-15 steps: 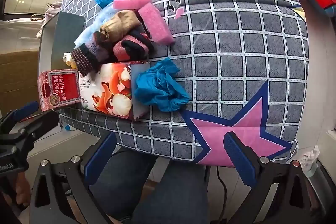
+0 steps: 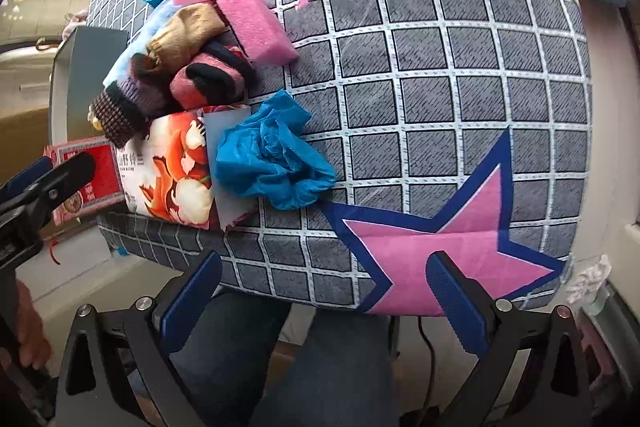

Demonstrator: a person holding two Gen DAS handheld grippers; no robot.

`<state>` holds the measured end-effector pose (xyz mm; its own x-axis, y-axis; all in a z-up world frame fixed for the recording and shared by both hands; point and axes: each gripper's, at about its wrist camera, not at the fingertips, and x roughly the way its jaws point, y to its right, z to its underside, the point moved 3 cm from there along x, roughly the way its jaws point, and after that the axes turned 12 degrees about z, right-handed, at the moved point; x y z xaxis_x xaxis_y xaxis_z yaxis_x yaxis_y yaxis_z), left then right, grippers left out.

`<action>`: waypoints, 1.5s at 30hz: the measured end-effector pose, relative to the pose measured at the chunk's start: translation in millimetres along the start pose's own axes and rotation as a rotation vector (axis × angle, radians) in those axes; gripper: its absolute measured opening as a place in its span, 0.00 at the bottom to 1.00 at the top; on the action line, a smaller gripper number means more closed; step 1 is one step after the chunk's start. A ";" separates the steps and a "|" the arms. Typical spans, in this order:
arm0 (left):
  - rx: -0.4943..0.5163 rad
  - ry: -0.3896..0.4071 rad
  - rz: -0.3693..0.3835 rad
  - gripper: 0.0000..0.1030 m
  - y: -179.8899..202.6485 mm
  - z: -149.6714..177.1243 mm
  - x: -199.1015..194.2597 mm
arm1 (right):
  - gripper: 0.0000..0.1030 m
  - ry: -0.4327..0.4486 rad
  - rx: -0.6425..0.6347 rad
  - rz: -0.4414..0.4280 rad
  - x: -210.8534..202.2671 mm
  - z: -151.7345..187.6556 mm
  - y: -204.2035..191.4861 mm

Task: Organize soft objects
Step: 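Grasp the striped knit sock with the left tool while the right grasps the blue cloth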

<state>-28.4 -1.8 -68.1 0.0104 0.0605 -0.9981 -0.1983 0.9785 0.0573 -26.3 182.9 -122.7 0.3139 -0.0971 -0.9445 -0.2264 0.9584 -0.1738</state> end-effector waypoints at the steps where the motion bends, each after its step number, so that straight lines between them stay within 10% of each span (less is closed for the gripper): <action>1: 0.005 0.003 -0.020 1.00 0.0 -2.4 3.4 | 1.00 -0.008 0.016 -0.021 2.7 -1.3 0.8; 11: 0.111 0.009 -0.088 0.98 2.2 -28.4 36.8 | 1.00 -0.032 0.123 -0.080 32.2 -14.4 3.2; 25: 0.145 -0.064 -0.066 0.83 -1.5 -43.0 67.1 | 1.00 0.221 -0.489 0.174 54.5 -26.3 -68.5; 32: 0.102 -0.049 0.031 0.44 0.2 -46.7 65.7 | 0.39 0.197 -0.492 0.108 63.0 -39.6 -83.1; 45: 0.069 0.107 0.120 0.39 5.3 -35.3 10.8 | 0.36 0.217 -0.254 0.044 22.7 -46.0 -46.9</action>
<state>-64.0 -2.9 -79.3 -0.1143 0.1595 -0.9806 -0.1240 0.9770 0.1734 -51.0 123.5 -148.8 0.1014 -0.1381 -0.9852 -0.4667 0.8680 -0.1697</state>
